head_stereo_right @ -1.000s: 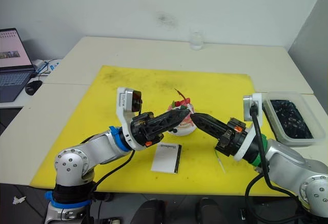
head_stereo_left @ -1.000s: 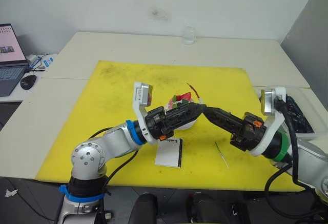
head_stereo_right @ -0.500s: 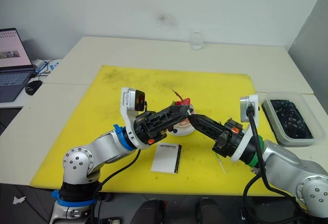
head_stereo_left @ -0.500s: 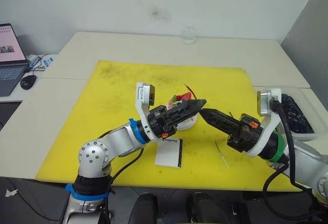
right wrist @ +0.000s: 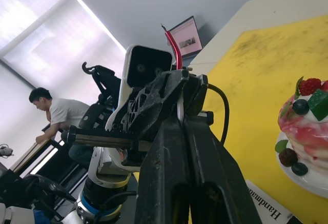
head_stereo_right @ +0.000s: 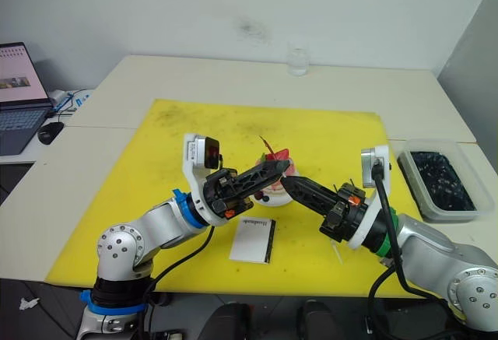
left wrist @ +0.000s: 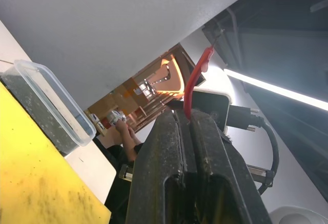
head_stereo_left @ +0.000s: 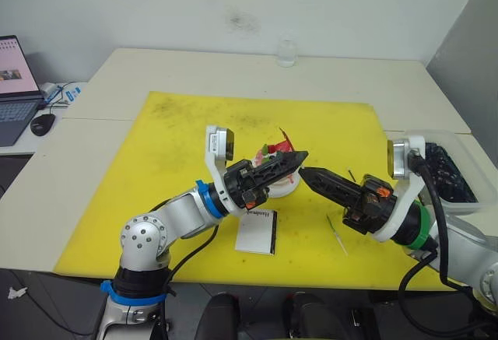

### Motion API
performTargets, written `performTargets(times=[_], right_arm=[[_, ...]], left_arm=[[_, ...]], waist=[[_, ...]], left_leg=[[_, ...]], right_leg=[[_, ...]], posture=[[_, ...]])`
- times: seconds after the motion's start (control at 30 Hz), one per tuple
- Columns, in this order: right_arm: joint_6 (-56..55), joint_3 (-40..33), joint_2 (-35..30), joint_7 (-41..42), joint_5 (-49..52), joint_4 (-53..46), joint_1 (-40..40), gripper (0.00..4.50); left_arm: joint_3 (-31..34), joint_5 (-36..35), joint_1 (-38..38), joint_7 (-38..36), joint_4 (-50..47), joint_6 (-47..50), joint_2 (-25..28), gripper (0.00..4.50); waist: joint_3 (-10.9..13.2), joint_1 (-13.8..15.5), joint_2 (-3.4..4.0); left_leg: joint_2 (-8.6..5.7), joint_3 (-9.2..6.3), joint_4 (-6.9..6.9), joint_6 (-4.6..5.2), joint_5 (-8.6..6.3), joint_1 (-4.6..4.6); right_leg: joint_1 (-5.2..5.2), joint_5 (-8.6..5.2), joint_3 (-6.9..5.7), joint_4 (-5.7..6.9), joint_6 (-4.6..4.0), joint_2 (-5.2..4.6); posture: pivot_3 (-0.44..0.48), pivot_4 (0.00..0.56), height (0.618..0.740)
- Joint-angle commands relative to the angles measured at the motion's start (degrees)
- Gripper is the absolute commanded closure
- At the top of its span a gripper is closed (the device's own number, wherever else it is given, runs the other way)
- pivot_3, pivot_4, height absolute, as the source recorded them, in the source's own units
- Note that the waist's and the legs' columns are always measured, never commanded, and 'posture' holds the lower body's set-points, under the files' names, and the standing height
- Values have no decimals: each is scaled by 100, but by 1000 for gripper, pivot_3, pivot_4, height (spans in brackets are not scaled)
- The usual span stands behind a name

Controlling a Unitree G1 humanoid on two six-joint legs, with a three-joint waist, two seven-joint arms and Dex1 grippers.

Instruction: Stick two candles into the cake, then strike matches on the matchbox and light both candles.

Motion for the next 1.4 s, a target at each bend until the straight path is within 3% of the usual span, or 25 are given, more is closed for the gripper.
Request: performTargets(times=[0.03,0.17,0.27,0.5,0.63,0.9,1.4], right_arm=[[-154,-26,-14,2,-89,-123,3,4500],[-144,-11,-45,43,-57,-124,24,4500],[-55,-66,-191,175,-342,-161,35,3912],[333,124,-1063,1050,-2000,-294,-266,1567],[479,624,-1271,1411,-3247,-253,-864,127],[861,1108,-1026,1539,-4198,-83,-1553,28],[1253,1087,-523,1592,-4891,-247,-1387,28]], left_arm=[[-90,-51,44,-155,-221,46,19,4469],[-100,106,35,-243,-255,10,20,4469],[-15,406,-79,-285,-315,-103,57,4500],[320,2044,-1002,-1405,144,-392,994,4500],[209,3537,-1378,-2356,520,-1031,1614,4500],[-170,5437,-1246,-3320,1162,-2179,1684,4500],[-215,6499,-1338,-3892,2176,-2856,970,4500]], waist=[[0,0,0],[0,1,0],[0,1,0],[3,2,-2],[6,-5,-2],[6,11,-3],[6,9,-3]], left_leg=[[0,0,0,0,0,0],[0,-1,0,0,0,-2],[0,1,0,0,0,-3],[-9,5,-3,-1,0,-9],[-8,10,-11,-1,-1,-18],[8,3,-12,-2,-1,-56],[7,2,-3,0,-1,-74]], right_leg=[[0,0,0,0,0,0],[-2,0,-1,-1,-1,0],[-3,0,0,-1,-1,-1],[-17,-2,-1,0,-5,4],[-30,-5,0,-4,-10,16],[-49,-7,-8,-28,-11,14],[-62,-4,-13,-16,3,-1]], posture=[[0,150,740],[0,150,740],[0,150,740],[0,150,740],[0,150,740],[0,150,740],[0,150,740]])
